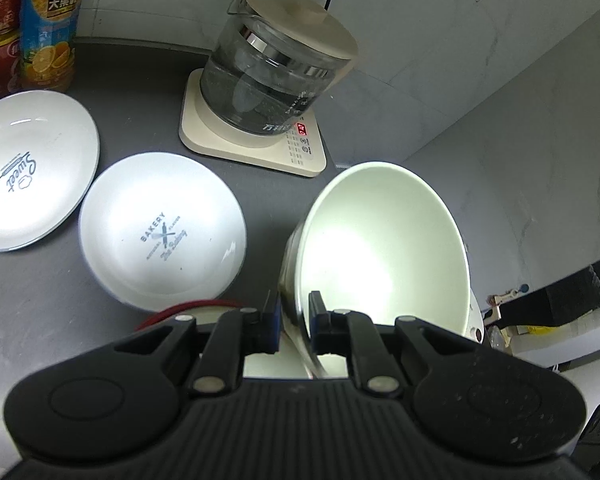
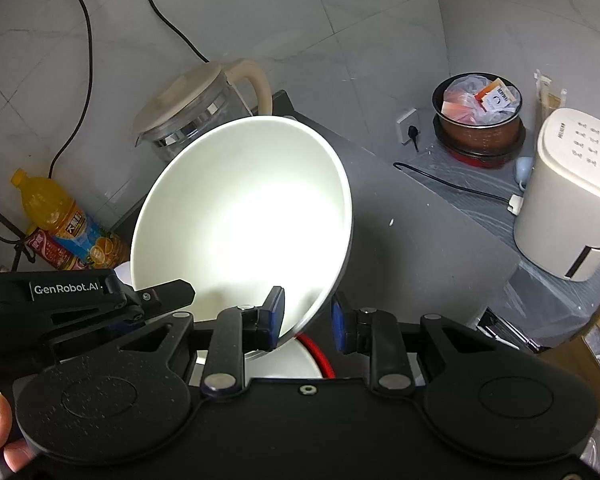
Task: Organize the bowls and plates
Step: 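Lift the second cream bowl and carry it over the stacked bowls, then lower the cream bowl into the stack and open the right gripper, then withdraw both tools from the bowl stack toward the white plates, then close both grippers on the rim of the white 'Sweet' plate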
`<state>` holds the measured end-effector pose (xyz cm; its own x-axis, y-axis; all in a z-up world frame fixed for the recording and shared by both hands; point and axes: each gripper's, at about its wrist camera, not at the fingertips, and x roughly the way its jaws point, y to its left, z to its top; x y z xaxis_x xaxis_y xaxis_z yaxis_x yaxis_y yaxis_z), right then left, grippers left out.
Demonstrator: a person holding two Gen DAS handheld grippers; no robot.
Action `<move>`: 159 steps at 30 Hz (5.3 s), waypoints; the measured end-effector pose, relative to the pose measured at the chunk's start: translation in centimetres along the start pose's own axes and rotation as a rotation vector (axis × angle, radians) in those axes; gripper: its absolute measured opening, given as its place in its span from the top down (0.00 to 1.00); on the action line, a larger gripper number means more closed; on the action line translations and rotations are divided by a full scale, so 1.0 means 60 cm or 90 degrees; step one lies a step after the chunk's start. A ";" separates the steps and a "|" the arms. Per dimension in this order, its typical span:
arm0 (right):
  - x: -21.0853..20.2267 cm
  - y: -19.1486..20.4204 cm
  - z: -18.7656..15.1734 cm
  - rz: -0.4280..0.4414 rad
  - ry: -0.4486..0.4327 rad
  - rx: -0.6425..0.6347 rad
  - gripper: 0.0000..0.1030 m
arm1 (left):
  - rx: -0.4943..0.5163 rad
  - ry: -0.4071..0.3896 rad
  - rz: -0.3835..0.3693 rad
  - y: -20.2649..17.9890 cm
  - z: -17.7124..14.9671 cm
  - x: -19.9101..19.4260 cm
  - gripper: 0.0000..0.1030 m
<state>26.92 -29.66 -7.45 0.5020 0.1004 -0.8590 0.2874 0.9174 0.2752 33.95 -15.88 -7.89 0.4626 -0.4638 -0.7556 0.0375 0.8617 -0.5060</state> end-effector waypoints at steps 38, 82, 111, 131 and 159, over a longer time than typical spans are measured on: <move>-0.012 0.058 -0.139 -0.043 0.075 0.028 0.74 | -0.025 0.111 0.026 0.138 -0.095 -0.026 0.87; -0.010 0.043 -0.120 -0.070 0.074 -0.011 0.98 | -0.051 0.039 0.079 0.206 -0.046 -0.092 0.54; 0.025 0.111 0.011 0.073 0.076 -0.195 0.03 | -0.062 -0.019 0.129 0.191 -0.006 -0.083 0.30; 0.141 0.230 0.058 0.196 0.168 -0.344 0.01 | -0.204 -0.073 0.253 0.264 0.003 -0.093 0.30; 0.284 0.403 0.029 0.156 0.219 -0.544 0.01 | -0.342 -0.076 0.285 0.391 0.039 -0.066 0.32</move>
<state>43.83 -6.43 -14.66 0.1624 0.3098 -0.9368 -0.5554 0.8134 0.1727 35.07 6.63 -15.81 0.4269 -0.0359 -0.9036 -0.6072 0.7291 -0.3158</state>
